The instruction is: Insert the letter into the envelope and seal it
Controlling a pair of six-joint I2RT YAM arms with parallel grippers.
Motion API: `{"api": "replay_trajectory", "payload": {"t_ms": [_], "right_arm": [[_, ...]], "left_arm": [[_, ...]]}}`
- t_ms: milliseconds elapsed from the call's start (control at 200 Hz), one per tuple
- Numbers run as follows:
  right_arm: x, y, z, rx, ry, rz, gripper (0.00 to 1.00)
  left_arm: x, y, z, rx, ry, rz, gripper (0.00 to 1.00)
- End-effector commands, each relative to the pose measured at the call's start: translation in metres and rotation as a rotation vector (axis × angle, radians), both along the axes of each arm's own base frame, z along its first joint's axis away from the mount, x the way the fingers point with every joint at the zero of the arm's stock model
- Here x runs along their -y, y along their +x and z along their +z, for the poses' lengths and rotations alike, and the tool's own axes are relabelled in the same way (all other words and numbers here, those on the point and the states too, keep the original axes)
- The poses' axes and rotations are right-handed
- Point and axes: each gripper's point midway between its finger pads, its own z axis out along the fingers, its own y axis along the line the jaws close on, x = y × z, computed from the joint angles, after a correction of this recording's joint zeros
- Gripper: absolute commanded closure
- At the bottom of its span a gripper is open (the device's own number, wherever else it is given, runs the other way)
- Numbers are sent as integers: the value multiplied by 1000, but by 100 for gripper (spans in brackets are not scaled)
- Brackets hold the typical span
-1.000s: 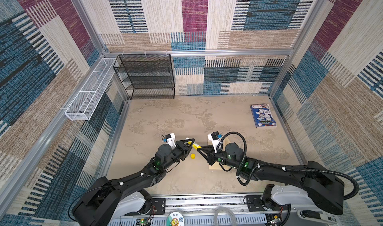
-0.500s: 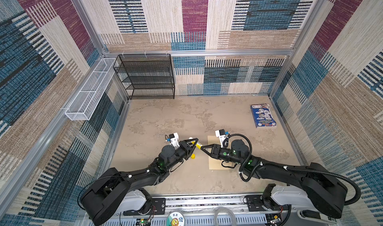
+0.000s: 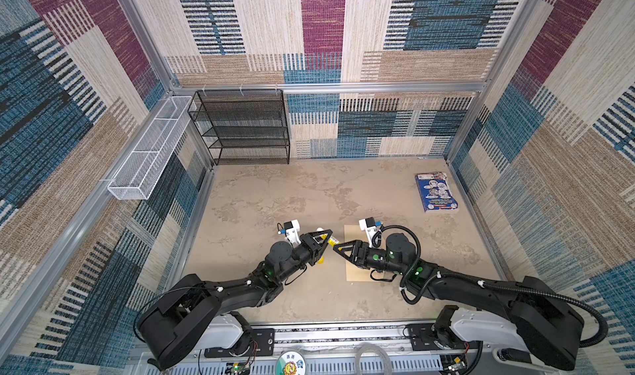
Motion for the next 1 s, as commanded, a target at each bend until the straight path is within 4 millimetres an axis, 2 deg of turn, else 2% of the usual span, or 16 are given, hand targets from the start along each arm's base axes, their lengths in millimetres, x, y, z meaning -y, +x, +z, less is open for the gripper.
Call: {"api": "replay_trajectory", "payload": {"t_ms": [0, 145, 361, 561, 826, 841, 906, 947, 997], "right_arm": [[-9, 0, 20, 70, 56, 35, 37], [-8, 3, 19, 77, 47, 18, 43], [-8, 1, 16, 68, 40, 27, 65], [-1, 5, 14, 74, 10, -10, 77], [8, 12, 28, 133, -77, -52, 91], [9, 13, 28, 133, -82, -55, 92], [13, 14, 29, 137, -117, -63, 94], [17, 14, 28, 132, -150, -70, 95], [21, 13, 26, 125, -197, -74, 96]], "left_arm": [[3, 1, 8, 29, -13, 4, 100], [7, 0, 5, 27, -11, -3, 100], [12, 0, 2, 25, -31, -6, 100], [19, -1, 0, 28, -54, -15, 100], [30, -8, -8, 29, -58, -36, 100], [30, -8, -8, 30, -58, -37, 97], [31, -8, -10, 24, -51, -39, 66], [29, -9, -13, 19, -44, -36, 56], [26, -9, -13, 18, -38, -26, 49]]}}
